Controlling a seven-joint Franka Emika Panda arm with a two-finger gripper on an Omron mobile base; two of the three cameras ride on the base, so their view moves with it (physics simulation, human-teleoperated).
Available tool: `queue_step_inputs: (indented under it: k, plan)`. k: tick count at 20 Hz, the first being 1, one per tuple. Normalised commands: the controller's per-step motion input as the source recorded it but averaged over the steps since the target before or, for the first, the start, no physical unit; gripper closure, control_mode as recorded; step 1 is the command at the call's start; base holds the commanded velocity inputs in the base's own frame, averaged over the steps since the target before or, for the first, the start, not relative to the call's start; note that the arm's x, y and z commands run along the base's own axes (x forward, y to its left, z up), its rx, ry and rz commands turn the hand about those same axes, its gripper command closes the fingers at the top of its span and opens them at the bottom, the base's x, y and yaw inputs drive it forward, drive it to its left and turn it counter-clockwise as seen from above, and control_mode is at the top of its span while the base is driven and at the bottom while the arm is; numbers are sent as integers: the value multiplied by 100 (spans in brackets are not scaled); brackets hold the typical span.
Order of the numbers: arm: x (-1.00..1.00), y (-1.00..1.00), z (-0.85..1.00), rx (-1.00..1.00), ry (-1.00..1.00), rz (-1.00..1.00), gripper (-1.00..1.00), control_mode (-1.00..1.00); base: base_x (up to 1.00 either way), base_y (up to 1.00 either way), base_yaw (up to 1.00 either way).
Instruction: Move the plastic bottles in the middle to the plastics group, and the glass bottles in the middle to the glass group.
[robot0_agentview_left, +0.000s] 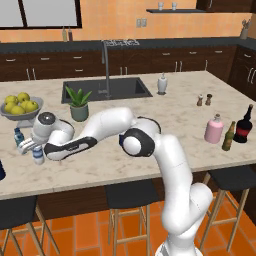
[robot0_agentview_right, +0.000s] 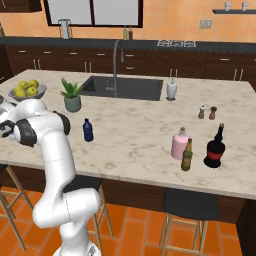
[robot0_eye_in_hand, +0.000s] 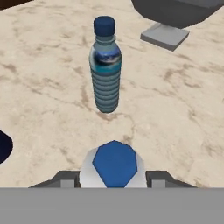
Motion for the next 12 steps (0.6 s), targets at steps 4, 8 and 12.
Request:
queue_step_inputs:
  k: [4,8,12]
  plan:
    - [58,0,0,10,0,0,100,-100,0,0,0]
    - [26,0,0,0,3,0,100,-100,0,0,0]
    - [0,0,0,0,3,0,100,-100,0,0,0]
